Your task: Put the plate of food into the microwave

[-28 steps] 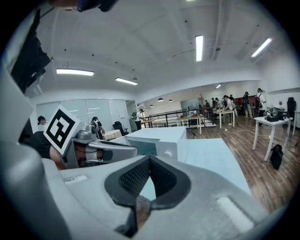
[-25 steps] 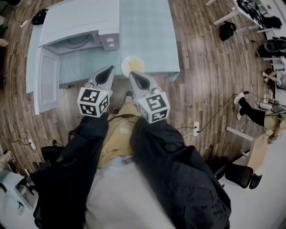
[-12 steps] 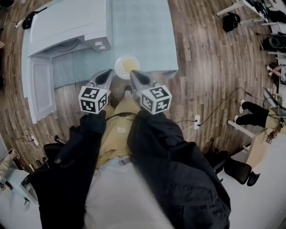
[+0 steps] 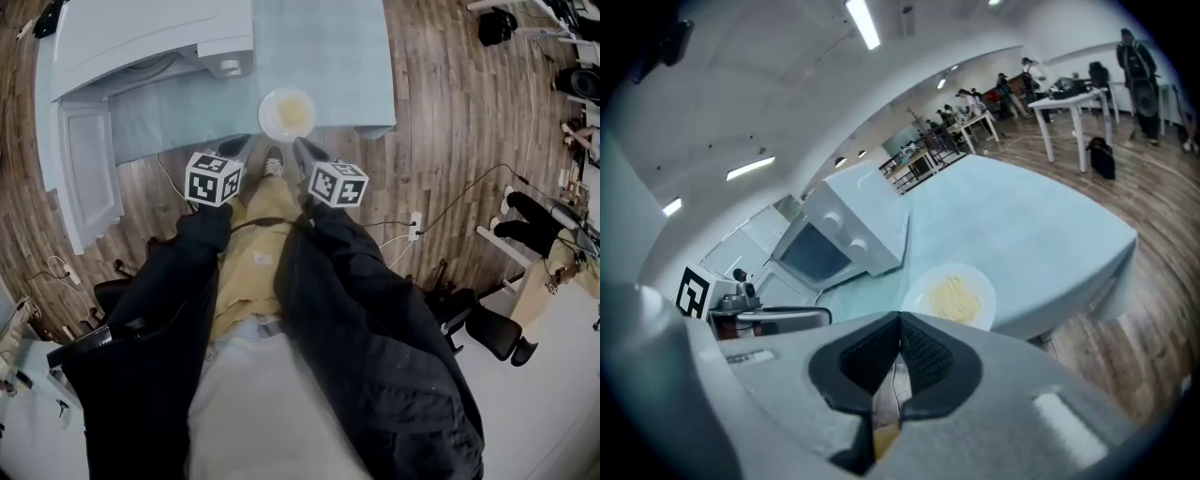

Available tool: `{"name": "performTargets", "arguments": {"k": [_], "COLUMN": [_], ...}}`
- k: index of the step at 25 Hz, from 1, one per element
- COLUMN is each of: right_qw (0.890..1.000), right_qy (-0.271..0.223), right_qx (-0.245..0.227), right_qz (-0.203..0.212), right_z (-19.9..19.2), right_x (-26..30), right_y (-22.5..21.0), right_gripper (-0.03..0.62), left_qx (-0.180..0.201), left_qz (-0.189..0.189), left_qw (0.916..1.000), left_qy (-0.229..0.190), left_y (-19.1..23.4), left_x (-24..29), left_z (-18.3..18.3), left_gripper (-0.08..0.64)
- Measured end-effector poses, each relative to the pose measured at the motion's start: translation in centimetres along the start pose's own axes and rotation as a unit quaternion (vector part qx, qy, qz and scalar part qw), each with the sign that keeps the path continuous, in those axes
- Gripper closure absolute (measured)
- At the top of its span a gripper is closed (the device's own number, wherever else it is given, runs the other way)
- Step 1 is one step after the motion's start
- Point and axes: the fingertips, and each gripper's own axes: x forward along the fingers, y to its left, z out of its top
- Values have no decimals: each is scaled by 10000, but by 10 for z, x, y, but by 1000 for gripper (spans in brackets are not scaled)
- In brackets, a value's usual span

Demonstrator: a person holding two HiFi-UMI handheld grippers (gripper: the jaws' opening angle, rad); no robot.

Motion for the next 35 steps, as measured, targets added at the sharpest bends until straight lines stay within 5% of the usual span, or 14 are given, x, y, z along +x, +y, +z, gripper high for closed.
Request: {"name": "performTargets", "arguments": {"k": [12, 17, 26, 32, 35], "right_qw": [9883, 9772, 9435, 9232, 9215], "right_qy": [-84, -175, -384, -604, -783], "right_qx": [1407, 2009, 3279, 3718, 3685], "right_qz": [-585, -672, 295, 758, 941], "right_z": [-40, -49, -58, -57, -49], "right_x": [30, 38, 61, 61, 54], "right_y": [-63, -83, -79, -73, -67], "right_gripper": [591, 519, 482, 560, 583], "left_qx": [-493, -619, -768, -857, -866], "left_qz": [49, 93, 195, 254, 242], "left_qw": [9981, 9972, 9958, 9951, 9952], "left_qy": [359, 414, 452, 433, 393], "left_y": [35, 43, 53, 61, 61], "left_x": [-8, -12, -22, -27, -28], "left_z": [-45, -56, -69, -76, -73], "left_gripper": [568, 568, 567, 568, 568]}}
